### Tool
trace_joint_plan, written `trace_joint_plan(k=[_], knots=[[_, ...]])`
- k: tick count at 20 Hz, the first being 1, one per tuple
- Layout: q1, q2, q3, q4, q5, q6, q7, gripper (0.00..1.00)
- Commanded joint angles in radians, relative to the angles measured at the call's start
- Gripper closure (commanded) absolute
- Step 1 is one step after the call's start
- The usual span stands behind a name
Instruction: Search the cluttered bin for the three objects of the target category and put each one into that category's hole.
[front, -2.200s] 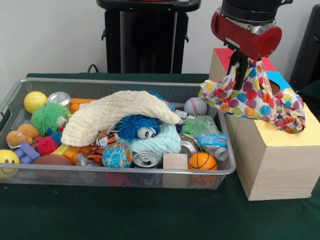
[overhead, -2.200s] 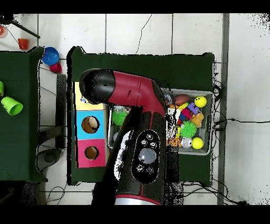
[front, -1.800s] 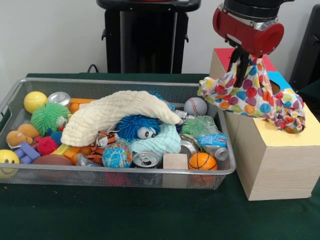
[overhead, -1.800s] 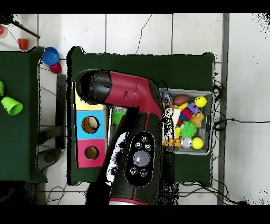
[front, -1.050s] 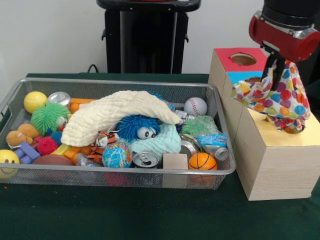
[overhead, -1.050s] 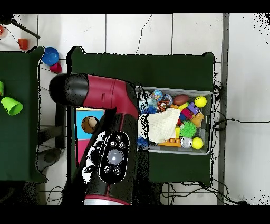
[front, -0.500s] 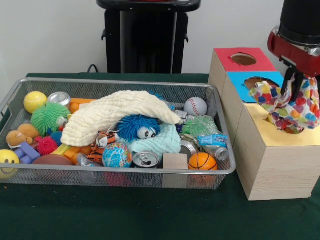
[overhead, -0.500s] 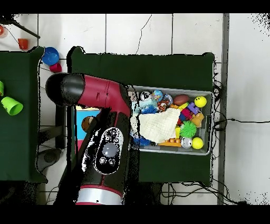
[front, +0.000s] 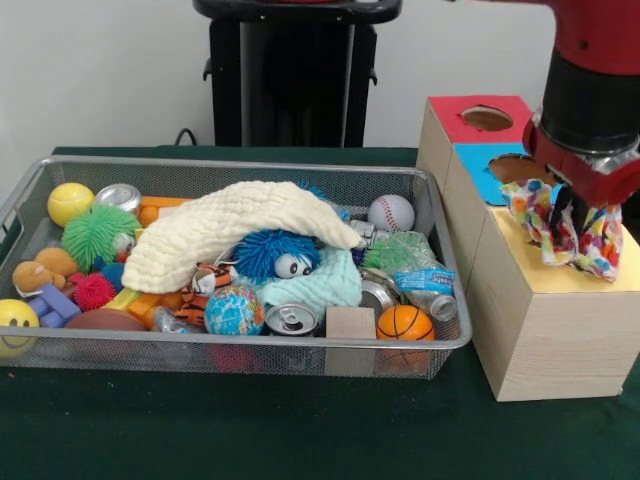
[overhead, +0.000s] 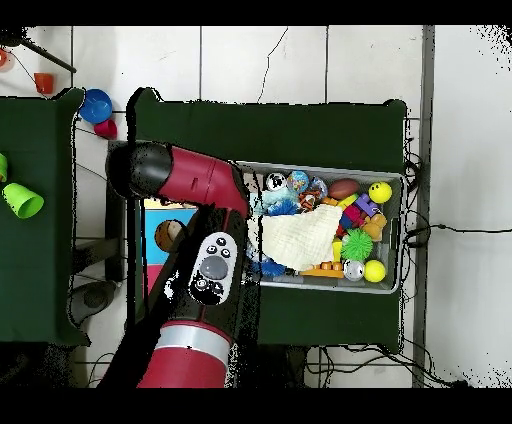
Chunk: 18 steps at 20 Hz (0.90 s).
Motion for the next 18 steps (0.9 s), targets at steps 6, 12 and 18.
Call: trace_joint_plan(k=[6,12,18], knots=[[-0.049,0.181,0.127,0.085,0.055,-0.281,0.144,1.00],[-0.046,0.231,0.131,0.090,-0.007,-0.495,0.104,1.00],[-0.055,0.292,0.133,0.084,-0.019,-0.447,0.091,1.00]])
